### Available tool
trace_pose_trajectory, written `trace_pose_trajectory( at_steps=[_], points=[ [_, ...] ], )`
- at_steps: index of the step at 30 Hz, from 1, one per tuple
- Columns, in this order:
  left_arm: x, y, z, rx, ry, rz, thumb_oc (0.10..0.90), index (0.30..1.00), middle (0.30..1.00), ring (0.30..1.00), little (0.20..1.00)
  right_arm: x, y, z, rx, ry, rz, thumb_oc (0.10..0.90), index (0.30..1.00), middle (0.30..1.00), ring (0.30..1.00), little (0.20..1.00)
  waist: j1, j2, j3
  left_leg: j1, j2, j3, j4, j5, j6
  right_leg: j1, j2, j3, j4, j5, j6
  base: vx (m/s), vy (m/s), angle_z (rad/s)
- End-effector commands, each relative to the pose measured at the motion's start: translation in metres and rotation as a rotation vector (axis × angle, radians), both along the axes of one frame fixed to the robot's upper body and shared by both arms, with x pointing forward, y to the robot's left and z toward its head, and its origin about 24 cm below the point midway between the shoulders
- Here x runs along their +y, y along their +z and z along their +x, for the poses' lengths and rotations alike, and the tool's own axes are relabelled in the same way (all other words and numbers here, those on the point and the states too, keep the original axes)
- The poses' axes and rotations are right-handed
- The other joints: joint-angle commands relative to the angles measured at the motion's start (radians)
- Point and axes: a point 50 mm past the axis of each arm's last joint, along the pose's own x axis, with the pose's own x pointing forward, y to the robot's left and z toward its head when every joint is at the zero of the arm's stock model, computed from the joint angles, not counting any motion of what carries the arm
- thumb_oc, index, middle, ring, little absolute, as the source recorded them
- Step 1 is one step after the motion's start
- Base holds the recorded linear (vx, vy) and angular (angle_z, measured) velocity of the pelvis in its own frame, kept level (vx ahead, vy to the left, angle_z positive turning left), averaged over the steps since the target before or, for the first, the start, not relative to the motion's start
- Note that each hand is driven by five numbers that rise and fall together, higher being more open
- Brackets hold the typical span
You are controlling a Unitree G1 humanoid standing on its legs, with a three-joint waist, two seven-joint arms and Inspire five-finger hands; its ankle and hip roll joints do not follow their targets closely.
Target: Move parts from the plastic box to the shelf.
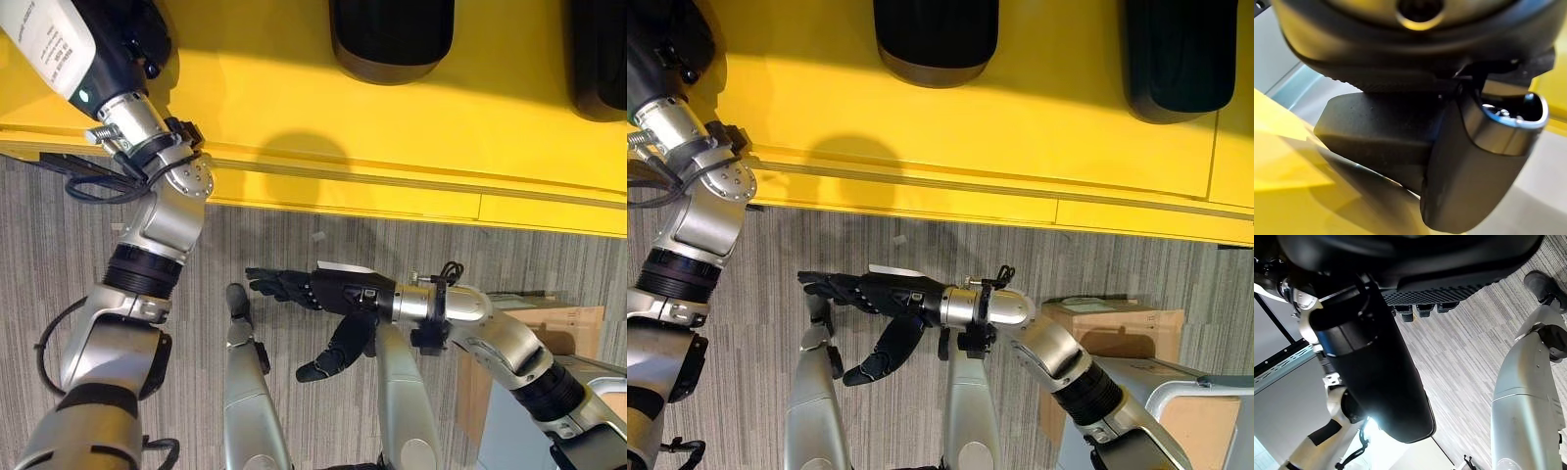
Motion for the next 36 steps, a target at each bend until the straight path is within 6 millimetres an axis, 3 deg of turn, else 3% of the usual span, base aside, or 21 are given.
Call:
trace_pose_trajectory(
  at_steps=[1, 15, 24, 36],
  points=[
    [0.003, 0.048, -0.011, -0.119, 0.074, 0.029, 0.400, 0.300, 0.300, 0.300, 0.300, 0.020, 0.044, -0.018, -0.166, 0.155, 0.150, 0.900, 1.000, 1.000, 1.000, 1.000, -0.032, 0.022, -0.011, -0.009, -0.030, 0.012, 0.016, -0.041, 0.047, 0.089, 0.039, -0.030, -0.051, -0.064, -0.063, 0.00, 0.000, 0.00],
    [-0.003, 0.030, 0.014, 0.074, 0.060, 0.016, 0.400, 0.300, 0.300, 0.300, 0.300, 0.018, 0.056, -0.007, -0.204, 0.154, 0.119, 0.900, 1.000, 1.000, 1.000, 1.000, -0.062, 0.049, -0.011, 0.062, -0.027, 0.037, -0.021, -0.034, 0.050, 0.114, 0.040, -0.027, -0.051, -0.062, -0.067, -0.03, 0.019, -0.01],
    [-0.002, -0.002, 0.027, 0.216, 0.037, 0.012, 0.400, 0.300, 0.300, 0.300, 0.300, 0.019, 0.051, -0.002, -0.181, 0.157, 0.110, 0.900, 1.000, 1.000, 1.000, 1.000, -0.065, 0.071, -0.011, 0.162, -0.035, 0.050, -0.030, -0.047, 0.057, 0.188, 0.024, -0.029, -0.032, -0.084, -0.065, -0.01, 0.024, -0.03],
    [-0.006, -0.019, 0.034, 0.305, 0.017, -0.015, 0.400, 0.300, 0.300, 0.300, 0.300, 0.023, 0.046, 0.004, -0.127, 0.153, 0.092, 0.900, 1.000, 1.000, 1.000, 1.000, -0.068, 0.088, -0.027, 0.220, -0.046, 0.051, -0.025, -0.057, 0.058, 0.238, 0.007, -0.020, -0.002, -0.110, -0.058, 0.02, 0.032, 0.01]
  ],
)
